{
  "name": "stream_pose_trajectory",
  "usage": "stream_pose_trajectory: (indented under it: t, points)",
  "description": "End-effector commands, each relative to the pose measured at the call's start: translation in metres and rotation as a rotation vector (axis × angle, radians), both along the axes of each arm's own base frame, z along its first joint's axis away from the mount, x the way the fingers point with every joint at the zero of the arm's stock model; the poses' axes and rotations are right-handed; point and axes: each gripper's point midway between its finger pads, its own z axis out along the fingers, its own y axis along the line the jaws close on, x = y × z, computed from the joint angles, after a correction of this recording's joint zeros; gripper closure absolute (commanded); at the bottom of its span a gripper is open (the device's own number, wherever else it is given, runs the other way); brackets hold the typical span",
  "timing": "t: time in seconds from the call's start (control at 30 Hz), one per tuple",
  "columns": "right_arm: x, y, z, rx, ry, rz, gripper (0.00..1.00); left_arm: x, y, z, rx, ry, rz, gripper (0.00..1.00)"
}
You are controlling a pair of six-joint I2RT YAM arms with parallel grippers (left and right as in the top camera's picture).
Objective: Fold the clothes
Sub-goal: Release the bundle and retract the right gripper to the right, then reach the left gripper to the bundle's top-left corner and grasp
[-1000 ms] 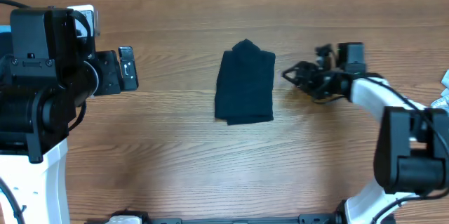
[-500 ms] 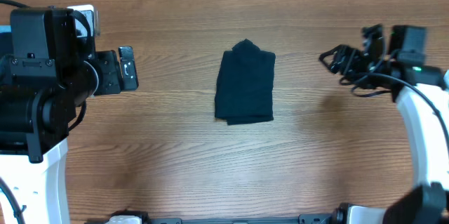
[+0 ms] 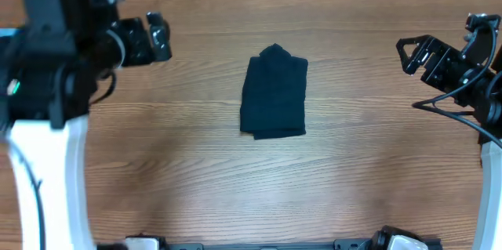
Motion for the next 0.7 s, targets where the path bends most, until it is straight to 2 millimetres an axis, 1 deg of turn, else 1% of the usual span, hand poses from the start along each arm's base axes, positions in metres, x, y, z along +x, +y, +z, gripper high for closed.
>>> stream_pose_trajectory:
  t: [0.0,0.03,0.1,0.17,0.27,0.33,0.43,0.47,0.53,0.57,0.6,0.67]
  points:
    - [-0.001,-0.003,0.001,-0.008,0.011,-0.013,0.0,0.039,-0.041,-0.085,-0.117,0.249,-0.198,0.06]
    - [-0.002,-0.003,0.0,-0.005,0.02,-0.013,0.0,0.044,-0.052,-0.1,-0.158,0.289,-0.253,0.08]
    - [-0.003,-0.002,-0.001,-0.003,0.027,-0.013,0.0,0.055,-0.068,-0.131,-0.235,0.358,-0.35,0.08]
    - [-0.003,-0.002,-0.001,-0.003,0.027,-0.013,0.0,0.061,-0.075,-0.161,-0.299,0.432,-0.39,0.08]
    - [-0.003,-0.002,-0.001,-0.003,0.027,-0.013,0.0,0.059,-0.084,-0.19,-0.368,0.503,-0.48,0.08]
    - [-0.003,-0.002,-0.001,-0.003,0.027,-0.013,0.0,0.055,-0.084,-0.219,-0.373,0.576,-0.514,0.09]
    - [-0.003,-0.002,-0.001,-0.003,0.027,-0.013,0.0,0.05,-0.092,-0.242,-0.408,0.615,-0.569,0.09]
    - [-0.003,-0.002,-0.001,-0.003,0.027,-0.013,0.0,0.049,-0.094,-0.253,-0.417,0.629,-0.58,0.09]
    - [-0.003,-0.002,-0.001,-0.003,0.027,-0.013,0.0,0.049,-0.098,-0.268,-0.425,0.642,-0.585,0.08]
    - [-0.003,-0.002,-0.001,-0.003,0.027,-0.013,0.0,0.049,-0.101,-0.277,-0.423,0.648,-0.583,0.06]
    - [-0.003,-0.002,-0.001,-0.003,0.027,-0.013,0.0,0.049,-0.104,-0.283,-0.421,0.656,-0.572,0.04]
    - [-0.003,-0.002,-0.001,-0.003,0.027,-0.013,0.0,0.048,-0.111,-0.296,-0.425,0.666,-0.554,0.04]
